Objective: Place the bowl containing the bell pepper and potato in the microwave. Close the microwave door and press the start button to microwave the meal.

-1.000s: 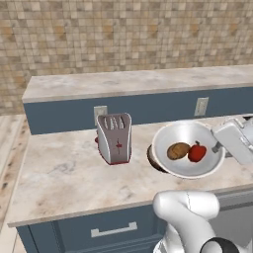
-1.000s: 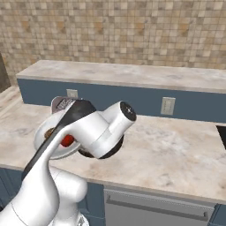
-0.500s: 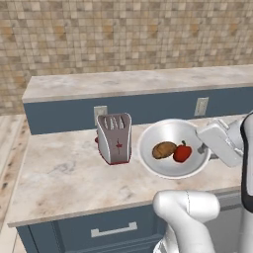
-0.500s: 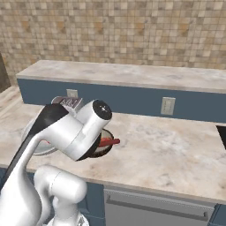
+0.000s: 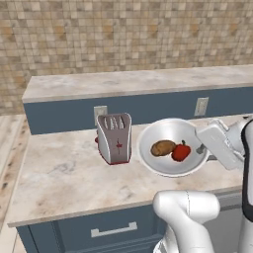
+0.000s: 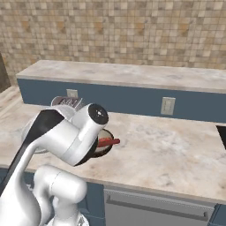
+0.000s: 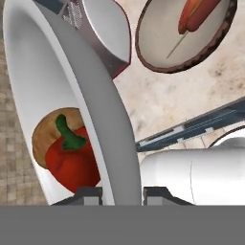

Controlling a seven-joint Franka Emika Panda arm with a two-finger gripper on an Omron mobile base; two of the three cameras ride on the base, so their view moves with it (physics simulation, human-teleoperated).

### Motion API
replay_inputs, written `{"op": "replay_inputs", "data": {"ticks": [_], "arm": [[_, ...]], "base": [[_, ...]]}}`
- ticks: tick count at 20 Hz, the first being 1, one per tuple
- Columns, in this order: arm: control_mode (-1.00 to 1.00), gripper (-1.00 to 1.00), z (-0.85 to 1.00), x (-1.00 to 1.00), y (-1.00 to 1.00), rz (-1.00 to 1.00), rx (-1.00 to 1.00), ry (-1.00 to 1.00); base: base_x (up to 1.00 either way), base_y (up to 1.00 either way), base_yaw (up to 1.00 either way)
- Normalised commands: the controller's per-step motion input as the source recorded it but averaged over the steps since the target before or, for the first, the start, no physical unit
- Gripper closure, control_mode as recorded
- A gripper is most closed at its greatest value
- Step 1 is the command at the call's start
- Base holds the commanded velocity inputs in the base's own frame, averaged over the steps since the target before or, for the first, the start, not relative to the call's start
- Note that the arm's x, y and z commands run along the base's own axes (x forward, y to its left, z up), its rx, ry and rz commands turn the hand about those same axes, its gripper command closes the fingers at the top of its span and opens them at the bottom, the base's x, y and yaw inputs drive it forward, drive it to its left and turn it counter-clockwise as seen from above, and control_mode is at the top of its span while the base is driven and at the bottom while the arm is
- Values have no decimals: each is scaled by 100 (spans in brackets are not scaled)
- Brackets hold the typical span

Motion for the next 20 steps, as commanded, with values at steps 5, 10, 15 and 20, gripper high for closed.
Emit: {"op": "replay_inputs", "data": {"ticks": [5, 10, 15, 20], "arm": [[-100, 100, 0, 0, -46, 1, 14, 0], [-100, 100, 0, 0, -16, 0, 0, 0], [-100, 100, 0, 0, -10, 0, 0, 0], [-100, 100, 0, 0, -6, 0, 0, 0]], "base": [[0, 0, 0], [0, 0, 0], [0, 0, 0], [0, 0, 0]]}}
